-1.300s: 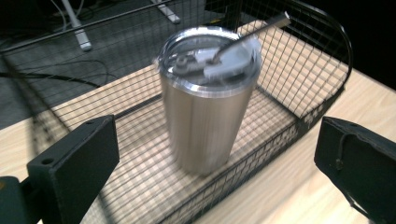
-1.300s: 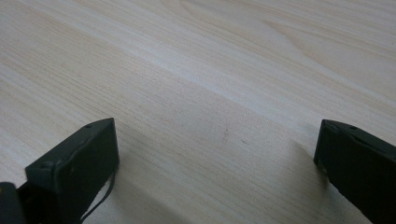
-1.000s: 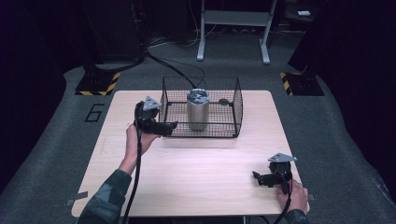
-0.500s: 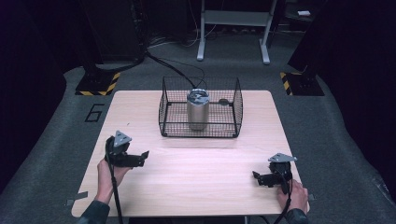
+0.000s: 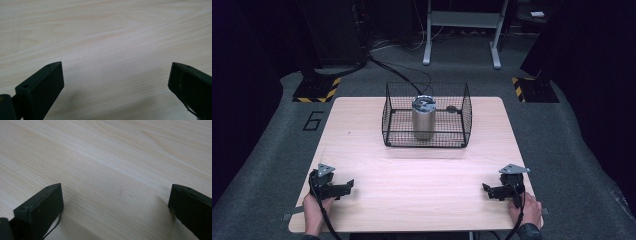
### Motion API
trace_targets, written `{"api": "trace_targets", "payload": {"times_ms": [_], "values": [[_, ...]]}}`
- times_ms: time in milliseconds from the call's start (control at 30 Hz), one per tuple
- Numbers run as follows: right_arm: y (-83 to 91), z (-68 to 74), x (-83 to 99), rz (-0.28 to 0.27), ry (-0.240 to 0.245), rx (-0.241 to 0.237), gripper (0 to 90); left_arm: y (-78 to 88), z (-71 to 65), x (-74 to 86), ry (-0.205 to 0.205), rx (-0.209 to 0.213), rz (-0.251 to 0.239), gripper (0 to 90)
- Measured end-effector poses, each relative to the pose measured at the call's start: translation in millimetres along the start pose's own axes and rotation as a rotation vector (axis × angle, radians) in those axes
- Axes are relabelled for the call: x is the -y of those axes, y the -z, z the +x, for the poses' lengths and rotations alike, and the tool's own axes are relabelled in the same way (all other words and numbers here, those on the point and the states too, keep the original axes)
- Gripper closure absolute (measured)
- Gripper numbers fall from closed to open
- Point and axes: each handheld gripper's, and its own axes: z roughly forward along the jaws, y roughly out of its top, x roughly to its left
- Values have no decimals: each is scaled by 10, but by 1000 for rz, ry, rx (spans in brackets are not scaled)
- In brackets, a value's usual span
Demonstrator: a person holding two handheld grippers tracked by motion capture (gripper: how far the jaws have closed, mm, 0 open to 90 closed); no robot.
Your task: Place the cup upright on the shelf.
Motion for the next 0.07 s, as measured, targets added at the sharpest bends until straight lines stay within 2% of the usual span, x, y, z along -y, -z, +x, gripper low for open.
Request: {"api": "trace_targets", "payload": {"times_ms": [67], "values": [[0, 0, 0, 0, 0, 0, 0, -25, 14, 21, 11, 5, 9, 34]]}}
